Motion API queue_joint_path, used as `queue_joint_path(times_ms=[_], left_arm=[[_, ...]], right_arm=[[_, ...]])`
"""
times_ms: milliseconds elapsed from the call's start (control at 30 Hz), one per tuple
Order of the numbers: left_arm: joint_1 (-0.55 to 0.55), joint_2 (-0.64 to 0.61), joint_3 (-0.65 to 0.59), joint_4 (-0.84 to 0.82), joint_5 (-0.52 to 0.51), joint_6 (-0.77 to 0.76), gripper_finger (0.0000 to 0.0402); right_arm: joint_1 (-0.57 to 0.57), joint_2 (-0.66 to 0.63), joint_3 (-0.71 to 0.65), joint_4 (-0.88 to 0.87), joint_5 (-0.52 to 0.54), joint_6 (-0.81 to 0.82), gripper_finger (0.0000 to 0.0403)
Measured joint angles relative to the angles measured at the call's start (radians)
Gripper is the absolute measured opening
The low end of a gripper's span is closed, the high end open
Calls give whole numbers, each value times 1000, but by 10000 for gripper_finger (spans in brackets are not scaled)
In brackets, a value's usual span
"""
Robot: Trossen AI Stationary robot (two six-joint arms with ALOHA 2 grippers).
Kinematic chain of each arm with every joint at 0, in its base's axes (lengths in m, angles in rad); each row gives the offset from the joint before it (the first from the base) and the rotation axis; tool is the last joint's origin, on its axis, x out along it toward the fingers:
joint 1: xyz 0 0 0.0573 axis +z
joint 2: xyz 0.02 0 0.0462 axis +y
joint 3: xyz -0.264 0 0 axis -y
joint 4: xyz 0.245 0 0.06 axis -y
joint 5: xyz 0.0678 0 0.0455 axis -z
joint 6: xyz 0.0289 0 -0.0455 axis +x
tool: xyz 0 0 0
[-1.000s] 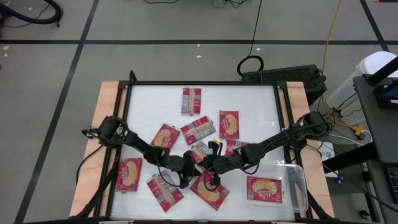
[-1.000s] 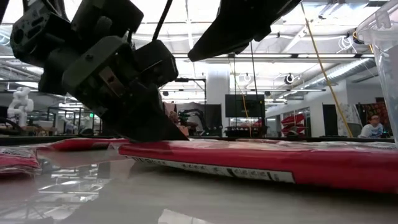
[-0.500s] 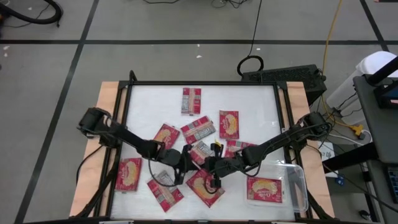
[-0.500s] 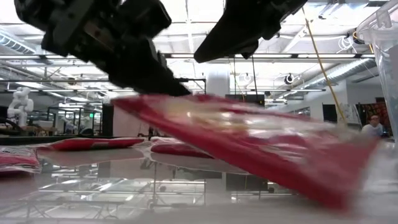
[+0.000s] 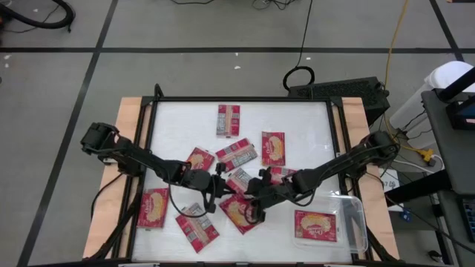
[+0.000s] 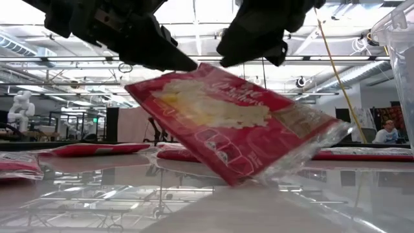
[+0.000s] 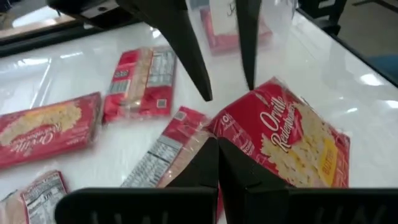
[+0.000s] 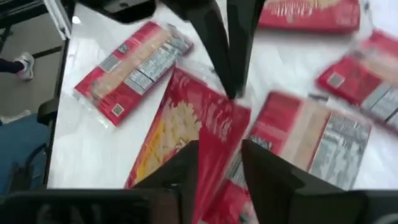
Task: Sort popcorn bags into baskets
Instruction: Put the red popcorn pack into the transparent bin
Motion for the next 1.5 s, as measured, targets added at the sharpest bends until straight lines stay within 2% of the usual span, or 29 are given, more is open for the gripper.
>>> queue_joint_path(times_ms=[200, 400, 567, 733, 867, 1033, 1100, 1200, 1267, 1400, 1500], left_arm=[[2, -9, 0, 0, 0, 16, 1], [2, -15, 0, 4, 0, 27, 1], [-6, -15, 0, 10, 0, 46, 0], [-6, -15, 0, 22, 1, 57, 0], [-8, -15, 0, 61, 1, 87, 0], [-8, -14, 0, 119, -4, 105, 5], [-4, -14, 0, 127, -12, 105, 14], [-5, -15, 2, 132, -112, 105, 38], [-19, -33, 2, 129, -231, 139, 60], [-55, -104, 4, 141, -536, 205, 120], [-79, -171, 4, 113, -652, 238, 172]], right_arm=[[0, 6, -1, -16, 1, 52, 169], [-5, 20, -9, -4, 2, 110, 177], [-5, 19, -105, 181, -5, 124, 174], [-8, 18, -213, 423, -68, 122, 169], [-9, 19, -259, 508, -77, 120, 131], [-10, 18, -266, 520, -74, 89, 38], [-14, 17, -266, 540, -70, 61, 13], [-28, 6, -267, 554, -47, 41, 19], [-40, -9, -267, 543, -20, 39, 27], [-62, -40, -267, 517, 7, 29, 24], [-74, -66, -267, 499, 64, -15, 12]])
